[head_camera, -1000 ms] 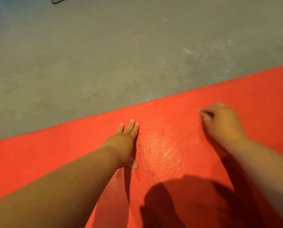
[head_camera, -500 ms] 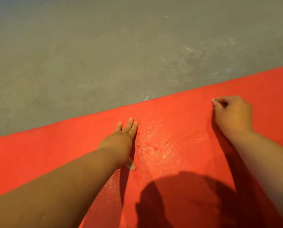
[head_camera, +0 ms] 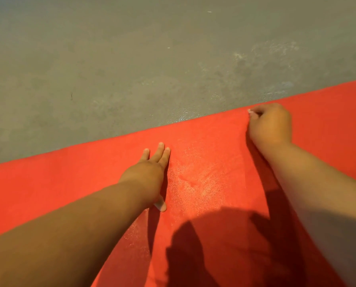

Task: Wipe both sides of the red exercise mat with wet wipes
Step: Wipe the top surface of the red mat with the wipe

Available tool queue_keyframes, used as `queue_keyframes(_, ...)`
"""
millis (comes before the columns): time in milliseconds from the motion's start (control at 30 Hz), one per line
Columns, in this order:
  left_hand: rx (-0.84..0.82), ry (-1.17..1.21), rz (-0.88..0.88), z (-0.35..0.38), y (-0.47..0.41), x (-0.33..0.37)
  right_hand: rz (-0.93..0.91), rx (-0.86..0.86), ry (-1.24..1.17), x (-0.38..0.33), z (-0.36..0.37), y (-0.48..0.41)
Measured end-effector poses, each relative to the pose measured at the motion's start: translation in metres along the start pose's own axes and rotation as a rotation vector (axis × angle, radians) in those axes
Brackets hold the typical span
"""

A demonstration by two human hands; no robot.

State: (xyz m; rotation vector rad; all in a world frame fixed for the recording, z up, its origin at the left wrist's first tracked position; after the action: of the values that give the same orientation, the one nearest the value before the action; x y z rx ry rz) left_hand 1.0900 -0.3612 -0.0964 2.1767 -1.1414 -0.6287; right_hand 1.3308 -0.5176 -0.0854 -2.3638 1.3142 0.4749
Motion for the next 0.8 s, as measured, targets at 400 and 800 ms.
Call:
queue_keyframes(400,-0.021,-0.033,-0.010,-0.002,-0.001,0.002,-0.323,-0.262,0.070,-0.067,0.037,-0.001)
queue_keyframes(800,-0.018,-0.077,-0.001,-0.004,-0.001,0.002,-0.771,-0.449,0.121,-0.110,0.048,0.047)
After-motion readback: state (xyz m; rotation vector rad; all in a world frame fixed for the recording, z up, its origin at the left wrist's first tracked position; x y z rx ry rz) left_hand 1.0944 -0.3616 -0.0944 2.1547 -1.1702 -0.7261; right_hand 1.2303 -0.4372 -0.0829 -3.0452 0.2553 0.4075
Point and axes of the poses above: each hand's wrist, its own y-axis away from the middle knuckle, its own z-axis out of the palm, x = y × z, the point moved 8 cm from there along -y, towards the middle knuckle, and after that the axes turned 11 degrees about -z, right-handed, at the moved point
